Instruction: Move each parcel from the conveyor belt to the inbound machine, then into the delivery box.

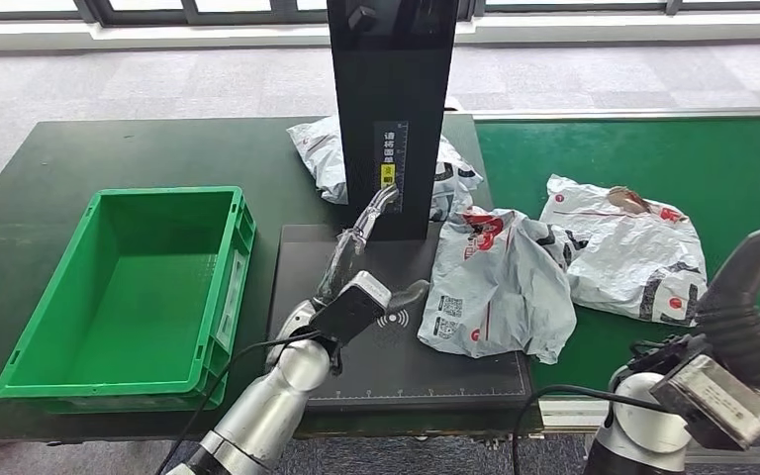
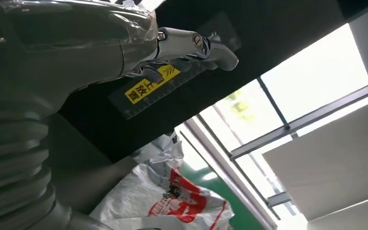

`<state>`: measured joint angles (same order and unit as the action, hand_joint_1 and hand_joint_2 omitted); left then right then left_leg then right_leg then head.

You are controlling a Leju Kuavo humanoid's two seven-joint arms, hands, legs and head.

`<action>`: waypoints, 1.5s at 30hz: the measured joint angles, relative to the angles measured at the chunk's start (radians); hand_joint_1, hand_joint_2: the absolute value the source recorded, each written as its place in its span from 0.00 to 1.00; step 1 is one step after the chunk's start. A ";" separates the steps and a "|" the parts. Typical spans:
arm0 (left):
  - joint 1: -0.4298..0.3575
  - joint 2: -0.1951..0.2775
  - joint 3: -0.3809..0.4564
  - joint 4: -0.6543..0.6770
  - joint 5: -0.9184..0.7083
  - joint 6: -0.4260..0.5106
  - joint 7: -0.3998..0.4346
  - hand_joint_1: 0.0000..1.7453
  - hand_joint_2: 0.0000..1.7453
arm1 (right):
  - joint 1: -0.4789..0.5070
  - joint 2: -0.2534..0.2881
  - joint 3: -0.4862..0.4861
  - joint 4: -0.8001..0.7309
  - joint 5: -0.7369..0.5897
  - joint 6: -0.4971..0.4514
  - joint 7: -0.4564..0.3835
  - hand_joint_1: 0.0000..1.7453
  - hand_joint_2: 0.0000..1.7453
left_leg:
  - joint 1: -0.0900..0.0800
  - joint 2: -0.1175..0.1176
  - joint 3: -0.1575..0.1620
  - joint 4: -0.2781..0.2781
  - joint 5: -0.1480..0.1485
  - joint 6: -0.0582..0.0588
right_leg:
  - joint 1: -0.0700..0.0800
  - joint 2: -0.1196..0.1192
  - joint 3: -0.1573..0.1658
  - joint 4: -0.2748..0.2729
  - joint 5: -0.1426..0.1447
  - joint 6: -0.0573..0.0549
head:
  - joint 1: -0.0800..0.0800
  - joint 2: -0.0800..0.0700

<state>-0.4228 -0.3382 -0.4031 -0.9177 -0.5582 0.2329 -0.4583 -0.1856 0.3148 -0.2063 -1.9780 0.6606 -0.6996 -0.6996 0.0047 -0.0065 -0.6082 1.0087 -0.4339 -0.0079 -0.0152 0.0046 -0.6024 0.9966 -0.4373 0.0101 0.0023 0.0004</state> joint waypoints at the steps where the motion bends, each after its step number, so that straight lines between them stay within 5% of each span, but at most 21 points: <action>1: -0.011 -0.005 -0.009 0.027 -0.025 0.000 0.011 0.00 1.00 | 0.000 0.000 -0.002 0.000 0.002 0.000 0.000 0.00 1.00 | 0.000 0.000 0.000 0.000 0.000 0.000 | 0.000 0.000 0.000 0.000 0.000 0.000 | 0.000 0.000; 14: -0.058 -0.035 -0.246 0.253 -0.088 0.006 0.110 0.00 1.00 | 0.003 0.000 -0.020 0.007 0.014 0.000 0.000 0.00 1.00 | -0.001 0.000 0.000 0.000 0.000 0.000 | -0.001 0.000 0.000 0.000 0.000 0.000 | 0.000 0.000; 22: -0.075 -0.036 -0.420 0.351 -0.101 0.099 0.228 0.00 1.00 | 0.007 -0.001 -0.038 0.007 0.011 0.000 0.000 0.00 1.00 | -0.001 0.000 0.000 0.000 -0.001 0.001 | -0.001 0.000 0.000 0.000 -0.001 0.000 | 0.000 0.000; 34: -0.109 -0.036 -0.503 0.422 -0.124 0.121 0.274 0.00 1.00 | 0.008 -0.002 -0.046 0.010 0.010 0.000 0.000 0.00 1.00 | -0.001 0.000 0.000 0.000 0.000 0.001 | -0.001 0.000 0.000 0.000 -0.001 0.000 | 0.000 0.000; 40: -0.135 -0.036 -0.569 0.446 -0.249 0.129 0.429 0.00 1.00 | 0.008 -0.002 -0.046 0.012 0.010 0.000 0.000 0.00 1.00 | -0.001 0.000 0.000 0.000 -0.001 0.001 | -0.001 0.000 0.000 0.000 -0.001 0.000 | 0.000 0.000; 43: -0.152 -0.036 -0.613 0.458 -0.306 0.122 0.504 0.03 1.00 | 0.008 -0.002 -0.046 0.014 0.006 0.000 0.000 0.00 1.00 | -0.001 0.000 -0.001 0.000 0.000 0.001 | -0.001 0.000 0.001 0.000 -0.001 0.000 | 0.000 0.000; 45: -0.162 -0.036 -0.634 0.465 -0.333 0.119 0.539 0.20 1.00 | 0.008 -0.002 -0.046 0.015 0.002 0.000 0.000 0.00 1.00 | -0.001 0.000 0.000 0.000 0.000 0.001 | -0.001 0.000 0.001 0.000 0.000 0.000 | 0.000 0.000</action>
<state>-0.5847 -0.3738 -1.0372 -0.4523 -0.8916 0.3519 0.0812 -0.1781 0.3127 -0.2525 -1.9628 0.6631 -0.6996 -0.6996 0.0040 -0.0068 -0.6087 1.0086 -0.4343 -0.0071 -0.0157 0.0041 -0.6018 0.9967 -0.4378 0.0105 0.0023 0.0004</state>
